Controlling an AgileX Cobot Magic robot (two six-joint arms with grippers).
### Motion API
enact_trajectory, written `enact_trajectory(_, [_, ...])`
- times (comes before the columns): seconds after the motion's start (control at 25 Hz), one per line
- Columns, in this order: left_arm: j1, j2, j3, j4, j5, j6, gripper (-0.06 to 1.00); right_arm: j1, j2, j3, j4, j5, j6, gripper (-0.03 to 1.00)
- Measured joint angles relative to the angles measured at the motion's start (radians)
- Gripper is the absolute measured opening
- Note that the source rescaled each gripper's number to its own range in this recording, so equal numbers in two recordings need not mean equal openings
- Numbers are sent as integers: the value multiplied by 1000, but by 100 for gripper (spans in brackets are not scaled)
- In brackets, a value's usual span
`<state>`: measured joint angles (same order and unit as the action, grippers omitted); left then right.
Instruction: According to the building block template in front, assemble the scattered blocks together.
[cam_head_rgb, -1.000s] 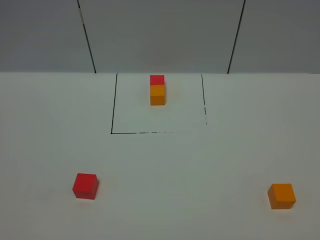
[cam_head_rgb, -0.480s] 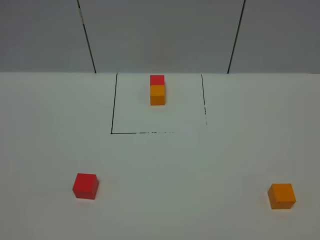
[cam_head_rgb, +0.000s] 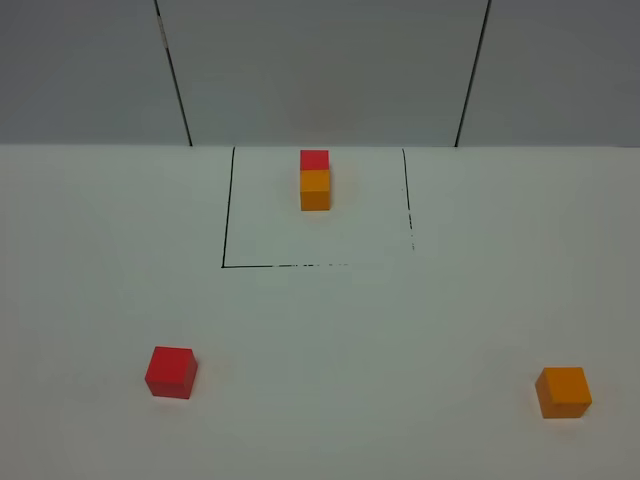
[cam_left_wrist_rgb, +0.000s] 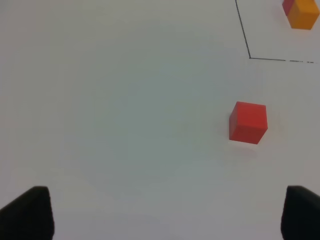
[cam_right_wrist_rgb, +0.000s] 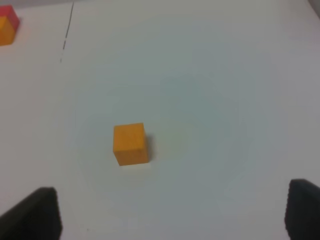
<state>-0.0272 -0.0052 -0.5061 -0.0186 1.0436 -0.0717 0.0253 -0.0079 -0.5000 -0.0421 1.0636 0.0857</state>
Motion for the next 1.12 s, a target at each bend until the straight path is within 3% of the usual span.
enact_trajectory(1.12, [0,0,0,0,0,0,98,0,0,0,0,0,0,79])
